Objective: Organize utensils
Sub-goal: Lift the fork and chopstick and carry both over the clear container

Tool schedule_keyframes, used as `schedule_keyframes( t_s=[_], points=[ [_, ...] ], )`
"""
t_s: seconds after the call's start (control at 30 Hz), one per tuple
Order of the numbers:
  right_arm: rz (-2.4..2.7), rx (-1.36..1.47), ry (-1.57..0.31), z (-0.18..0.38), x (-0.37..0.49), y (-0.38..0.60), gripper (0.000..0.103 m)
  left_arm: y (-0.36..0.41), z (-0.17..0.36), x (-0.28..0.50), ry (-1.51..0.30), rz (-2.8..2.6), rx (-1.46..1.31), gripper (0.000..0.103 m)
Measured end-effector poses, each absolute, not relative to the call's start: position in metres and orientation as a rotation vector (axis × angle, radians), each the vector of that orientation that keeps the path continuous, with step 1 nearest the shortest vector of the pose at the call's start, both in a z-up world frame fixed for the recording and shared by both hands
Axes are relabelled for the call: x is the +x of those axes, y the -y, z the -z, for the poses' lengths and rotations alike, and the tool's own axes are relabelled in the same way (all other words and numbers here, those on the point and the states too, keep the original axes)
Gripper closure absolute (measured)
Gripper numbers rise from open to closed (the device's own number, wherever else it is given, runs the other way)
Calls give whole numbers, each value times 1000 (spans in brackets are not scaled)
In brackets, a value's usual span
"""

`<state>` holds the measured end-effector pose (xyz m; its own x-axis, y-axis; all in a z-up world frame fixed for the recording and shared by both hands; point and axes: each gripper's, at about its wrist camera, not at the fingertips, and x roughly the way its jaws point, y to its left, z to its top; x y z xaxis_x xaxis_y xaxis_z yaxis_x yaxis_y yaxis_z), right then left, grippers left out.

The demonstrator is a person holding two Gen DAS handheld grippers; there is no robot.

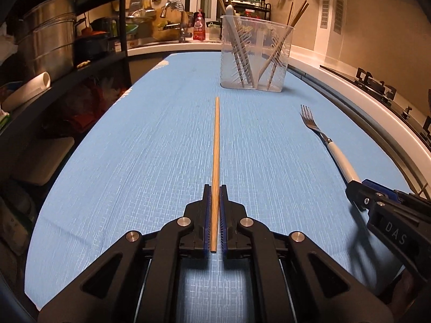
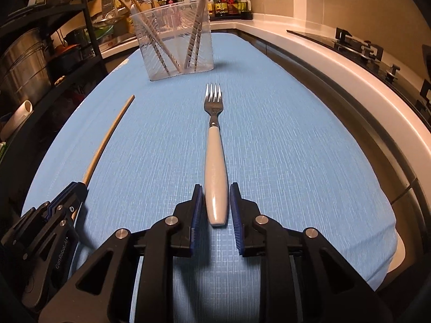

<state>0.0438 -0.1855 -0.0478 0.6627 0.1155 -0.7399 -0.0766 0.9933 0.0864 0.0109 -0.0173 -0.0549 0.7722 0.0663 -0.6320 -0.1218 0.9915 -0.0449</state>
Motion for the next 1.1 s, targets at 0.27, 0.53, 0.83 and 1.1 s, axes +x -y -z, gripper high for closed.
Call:
schedule_keyframes(
  t_s=[0.27,0.53,0.83,1.1],
  points=[
    [-76,15,-789,50,39,180,81,19,57,9,-653,-103,-69,97],
    [-76,-7,-773,49,39,178,86,17,58,7,-638,-100,-69,97],
    [-71,-57,-719,15,31,177,86,17,40,0,-603,-96,-61,97],
    [-86,-137,-648,-32,18,183,86,18,-12,-16,-472,-80,-34,97]
  ],
)
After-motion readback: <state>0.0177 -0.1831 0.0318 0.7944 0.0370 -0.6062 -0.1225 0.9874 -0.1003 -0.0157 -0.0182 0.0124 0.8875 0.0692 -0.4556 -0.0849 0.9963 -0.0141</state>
